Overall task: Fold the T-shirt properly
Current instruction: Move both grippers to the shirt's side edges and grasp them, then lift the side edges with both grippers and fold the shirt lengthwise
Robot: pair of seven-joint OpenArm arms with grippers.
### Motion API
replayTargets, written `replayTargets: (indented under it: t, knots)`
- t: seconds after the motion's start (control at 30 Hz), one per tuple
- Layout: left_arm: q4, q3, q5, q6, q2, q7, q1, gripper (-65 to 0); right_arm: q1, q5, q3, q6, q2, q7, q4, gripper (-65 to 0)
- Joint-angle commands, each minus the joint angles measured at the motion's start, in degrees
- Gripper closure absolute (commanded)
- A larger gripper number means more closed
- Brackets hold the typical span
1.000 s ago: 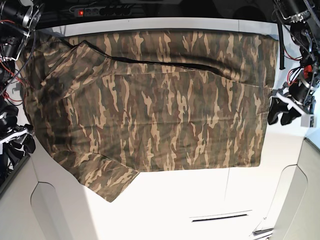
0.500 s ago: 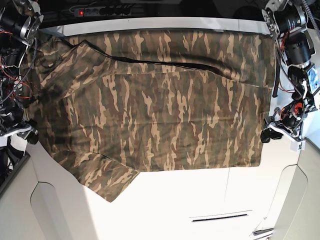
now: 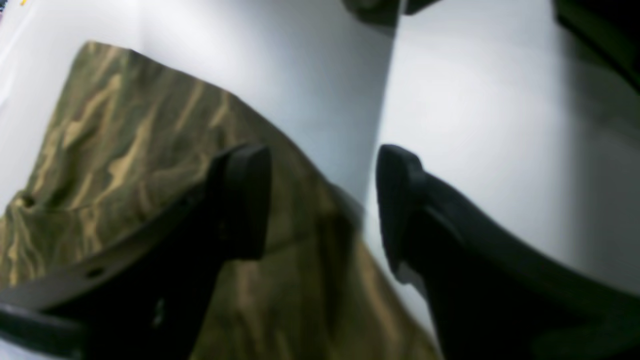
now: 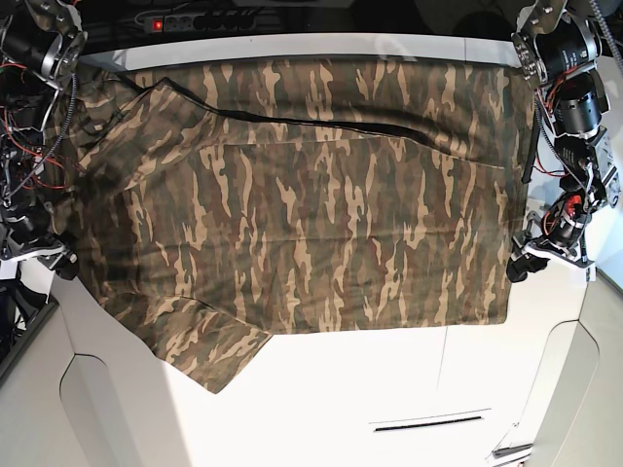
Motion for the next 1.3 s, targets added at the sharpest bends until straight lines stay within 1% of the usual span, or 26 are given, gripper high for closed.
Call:
replayTargets:
  t: [0.0, 0.2, 0.4, 0.63, 0.83, 0.9, 0.97, 1.0, 1.03, 1.07, 1.2, 1.23, 1.27]
  knots:
    - [0.35, 0.04, 0.17, -0.17, -0.59, 0.66, -0.92, -36.1, 1.07, -0.22, -0.22, 0.17, 0.04, -0.87, 0.31, -33.4]
    - [0.35, 0.04, 0.2, -0.17, 1.62, 0.68, -0.92, -36.1, 1.07, -0.22, -4.11, 0.17, -1.57, 0.22, 0.31, -33.4]
    - [0.35, 0.04, 0.22, -0.17, 3.93, 0.63, -0.92, -36.1, 1.07, -0.2, -9.64, 0.17, -1.84, 1.51, 0.31, -33.5]
    - [0.35, 0.04, 0.22, -0.2, 4.61, 0.63, -1.64, -36.1, 1.07, -0.2, -10.12, 0.42, -2.27, 2.32, 0.31, -33.4]
    - [0.35, 1.42, 0.26, -0.13, 4.94, 0.66, -3.37, -35.9, 1.05, -0.2, -10.14, 2.4, -2.95, 2.34, 0.31, -33.4]
    - [0.35, 2.82, 0.42, -0.09, 4.92, 0.66, -3.65, -32.8, 1.05, -0.22, -10.14, 2.38, -3.1, 2.32, 0.31, -33.4]
    - [0.35, 4.09, 0.98, 0.07, 4.92, 0.61, -3.82, -26.1, 1.05, -0.24, -10.14, 2.38, -3.21, 2.32, 0.31, -33.3]
    - [0.35, 4.57, 1.14, 0.09, 4.92, 0.61, -3.96, -22.6, 1.05, -0.24, -10.14, 2.38, -3.21, 2.32, 0.31, -32.2]
    - [0.35, 4.9, 1.31, 0.09, 4.92, 0.61, -3.98, -19.7, 1.05, -0.24, -10.14, 2.38, -3.21, 2.32, 0.31, -29.5]
    - [0.35, 4.96, 1.53, 0.09, 4.92, 0.63, -4.13, -16.8, 1.05, -0.35, -10.12, 2.38, -3.19, 2.32, 0.31, -24.9]
    - [0.35, 4.96, 2.62, 0.09, 4.74, 0.68, -4.9, -2.9, 1.07, -1.46, -10.12, 2.45, -3.19, 2.32, 0.33, 0.0]
    - [0.35, 4.96, 2.62, 0.07, 4.68, 0.74, -5.27, 0.0, 1.07, -1.49, -10.12, 3.17, -3.17, 2.32, 0.33, 0.0]
    - [0.37, 4.96, 2.58, -0.07, 4.52, 1.11, -5.64, 0.0, 1.07, -1.46, -10.12, 4.83, -3.1, 2.29, 0.39, 0.0]
